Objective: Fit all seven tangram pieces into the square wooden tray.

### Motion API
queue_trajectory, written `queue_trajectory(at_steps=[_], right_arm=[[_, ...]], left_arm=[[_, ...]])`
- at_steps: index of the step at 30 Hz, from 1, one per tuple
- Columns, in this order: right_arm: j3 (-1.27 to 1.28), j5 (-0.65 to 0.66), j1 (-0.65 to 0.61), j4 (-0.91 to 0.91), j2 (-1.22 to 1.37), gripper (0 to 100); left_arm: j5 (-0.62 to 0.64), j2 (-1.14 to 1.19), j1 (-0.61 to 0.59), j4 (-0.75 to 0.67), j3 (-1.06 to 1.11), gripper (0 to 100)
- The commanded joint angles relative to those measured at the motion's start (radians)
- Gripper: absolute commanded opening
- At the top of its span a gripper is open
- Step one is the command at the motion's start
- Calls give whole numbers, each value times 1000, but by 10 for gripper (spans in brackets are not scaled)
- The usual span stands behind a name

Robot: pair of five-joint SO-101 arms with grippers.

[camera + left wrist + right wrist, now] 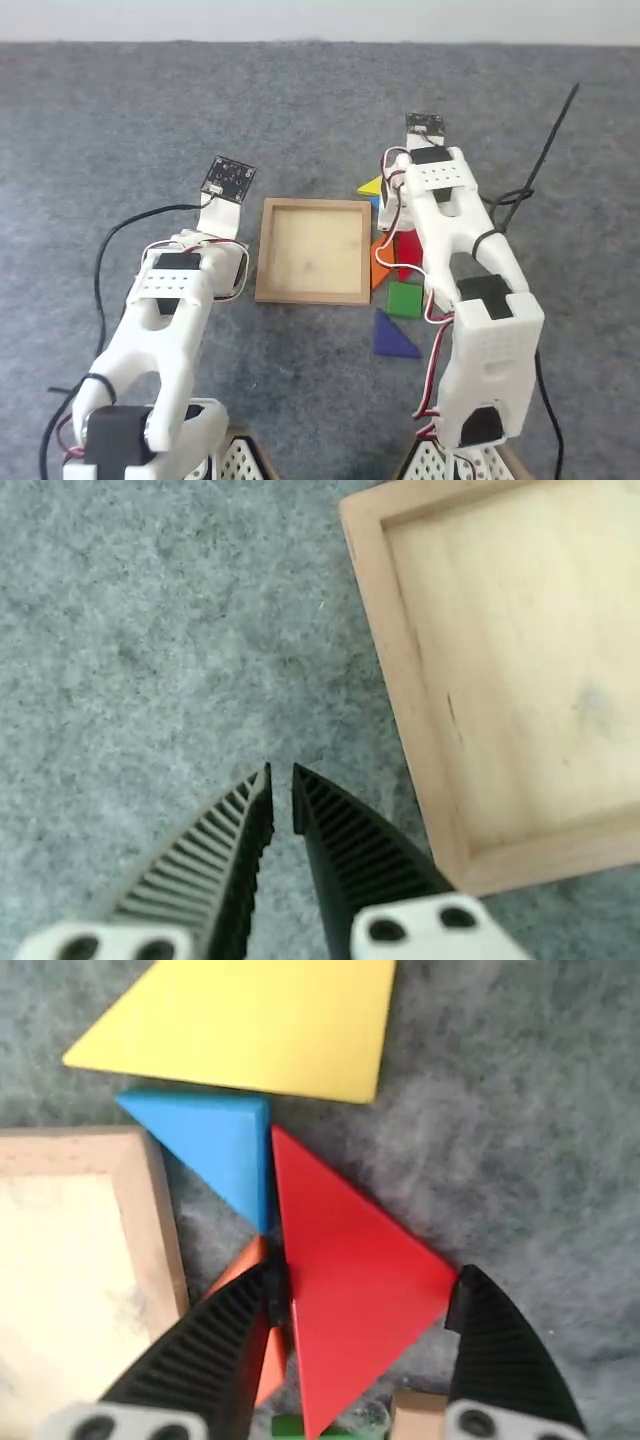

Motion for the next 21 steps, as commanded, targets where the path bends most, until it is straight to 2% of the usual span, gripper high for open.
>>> queue_trajectory(at_steps=[1,10,13,16,21], right_arm=[[2,46,36,15,7,216],[0,230,38,35,7,218],[0,313,42,51,7,266],[0,342,44,54,7,307],[2,448,42,61,-2,286]], left_arm=[[-8,-48,-2,6,-22,39],[-8,-48,-2,6,-22,39],[-8,-48,-2,6,-22,39],[-8,-48,-2,6,-22,39],[-8,-48,-5,6,-22,39]])
